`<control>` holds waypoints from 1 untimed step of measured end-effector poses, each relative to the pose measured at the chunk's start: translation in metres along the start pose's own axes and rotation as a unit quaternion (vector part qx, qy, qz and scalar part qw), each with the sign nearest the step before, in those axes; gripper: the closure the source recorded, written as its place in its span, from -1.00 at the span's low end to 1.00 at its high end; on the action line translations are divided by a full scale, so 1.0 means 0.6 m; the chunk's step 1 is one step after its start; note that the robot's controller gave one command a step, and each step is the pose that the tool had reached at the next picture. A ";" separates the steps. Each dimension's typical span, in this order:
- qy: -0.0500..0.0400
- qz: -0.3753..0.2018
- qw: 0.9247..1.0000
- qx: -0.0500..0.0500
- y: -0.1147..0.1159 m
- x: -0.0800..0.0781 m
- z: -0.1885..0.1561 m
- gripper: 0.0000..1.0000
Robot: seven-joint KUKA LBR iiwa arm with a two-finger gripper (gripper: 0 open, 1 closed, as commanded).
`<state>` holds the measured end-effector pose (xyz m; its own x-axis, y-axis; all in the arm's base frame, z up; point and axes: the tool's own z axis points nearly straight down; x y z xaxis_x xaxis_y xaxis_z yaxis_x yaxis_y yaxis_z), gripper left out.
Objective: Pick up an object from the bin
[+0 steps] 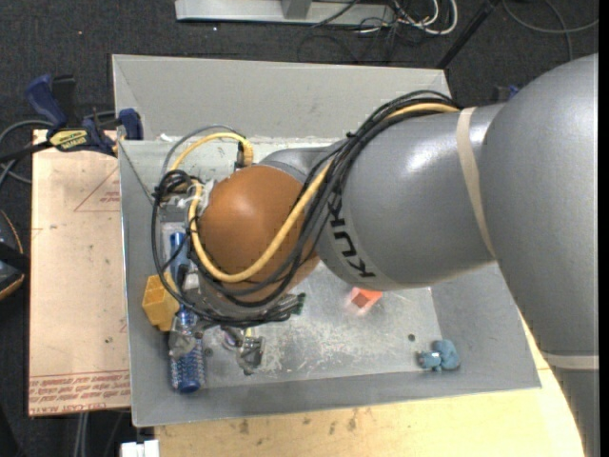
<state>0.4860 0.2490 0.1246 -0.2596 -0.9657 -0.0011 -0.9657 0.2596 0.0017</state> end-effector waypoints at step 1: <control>-0.001 -0.145 0.989 0.001 0.003 -0.006 -0.008 -1.00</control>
Offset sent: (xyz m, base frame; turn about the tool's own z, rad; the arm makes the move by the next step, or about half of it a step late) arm -0.0006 0.0030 0.0053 -0.2937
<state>0.4855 0.2531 0.1295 0.0279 -0.9996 -0.0032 -0.9996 -0.0279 -0.0004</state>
